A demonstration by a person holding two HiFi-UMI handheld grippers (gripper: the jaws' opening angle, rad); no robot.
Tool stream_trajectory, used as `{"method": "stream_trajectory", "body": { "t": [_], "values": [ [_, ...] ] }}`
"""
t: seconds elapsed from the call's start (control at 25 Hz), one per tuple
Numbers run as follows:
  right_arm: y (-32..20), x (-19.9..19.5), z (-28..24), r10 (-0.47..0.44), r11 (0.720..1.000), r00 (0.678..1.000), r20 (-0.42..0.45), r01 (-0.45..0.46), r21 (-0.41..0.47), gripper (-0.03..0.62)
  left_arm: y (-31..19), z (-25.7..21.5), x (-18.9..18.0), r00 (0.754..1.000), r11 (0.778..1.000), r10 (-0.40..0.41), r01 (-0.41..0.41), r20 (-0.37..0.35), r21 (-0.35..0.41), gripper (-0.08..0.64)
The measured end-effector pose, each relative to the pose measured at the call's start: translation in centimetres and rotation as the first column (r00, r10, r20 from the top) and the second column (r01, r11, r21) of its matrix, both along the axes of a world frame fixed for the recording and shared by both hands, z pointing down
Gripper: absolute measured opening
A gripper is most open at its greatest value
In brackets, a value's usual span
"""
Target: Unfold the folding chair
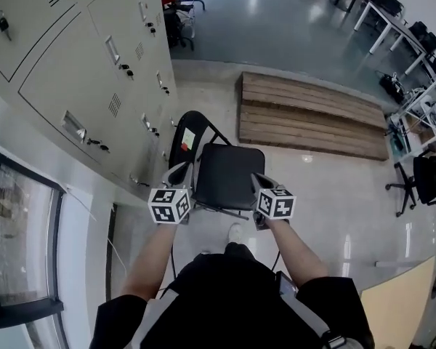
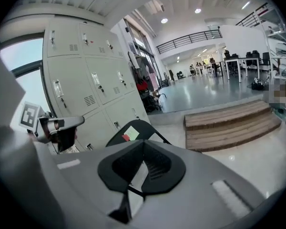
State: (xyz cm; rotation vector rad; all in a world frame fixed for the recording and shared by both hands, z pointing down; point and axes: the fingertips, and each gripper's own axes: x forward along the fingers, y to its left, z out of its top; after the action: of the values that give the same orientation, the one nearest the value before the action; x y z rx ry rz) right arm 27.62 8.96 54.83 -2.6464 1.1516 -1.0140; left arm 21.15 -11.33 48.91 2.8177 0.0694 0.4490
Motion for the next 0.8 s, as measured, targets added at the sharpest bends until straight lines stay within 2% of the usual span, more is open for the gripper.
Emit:
{"method": "stream_trajectory", "body": {
  "t": [0.16, 0.36, 0.44, 0.56, 0.68, 0.8],
  "values": [
    [1.1, -2.4, -3.1, 0.045, 0.998, 0.997, -0.067, -0.042, 0.05, 0.005, 1.0, -1.7, -1.3, 0.997, 0.999, 0.053, -0.053, -0.05, -0.005, 0.005],
    [2.2, -7.3, -6.0, 0.033, 0.997, 0.991, -0.126, -0.024, 0.073, 0.005, 1.1, -2.6, -5.5, 0.994, 0.996, 0.086, -0.086, -0.069, 0.004, 0.005],
    [3.7, -8.1, -7.3, 0.047, 0.996, 0.986, -0.159, -0.034, 0.08, 0.005, 1.5, -2.6, -6.7, 0.992, 0.994, 0.102, -0.099, -0.068, 0.051, 0.005],
    [5.7, -8.8, -8.4, 0.064, 0.995, 0.978, -0.196, -0.048, 0.083, 0.005, 2.4, -3.4, -8.0, 0.985, 0.979, 0.148, -0.134, -0.084, 0.154, 0.005],
    [7.8, -8.8, -9.1, 0.084, 0.994, 0.971, -0.225, -0.067, 0.081, 0.005, 3.2, -4.9, -8.7, 0.978, 0.97, 0.167, -0.141, -0.125, 0.199, 0.005],
    [10.3, -8.6, -9.8, 0.096, 0.994, 0.959, -0.267, -0.077, 0.083, 0.005, 4.2, -6.0, -9.1, 0.972, 0.946, 0.187, -0.14, -0.139, 0.293, 0.005]
  ]
}}
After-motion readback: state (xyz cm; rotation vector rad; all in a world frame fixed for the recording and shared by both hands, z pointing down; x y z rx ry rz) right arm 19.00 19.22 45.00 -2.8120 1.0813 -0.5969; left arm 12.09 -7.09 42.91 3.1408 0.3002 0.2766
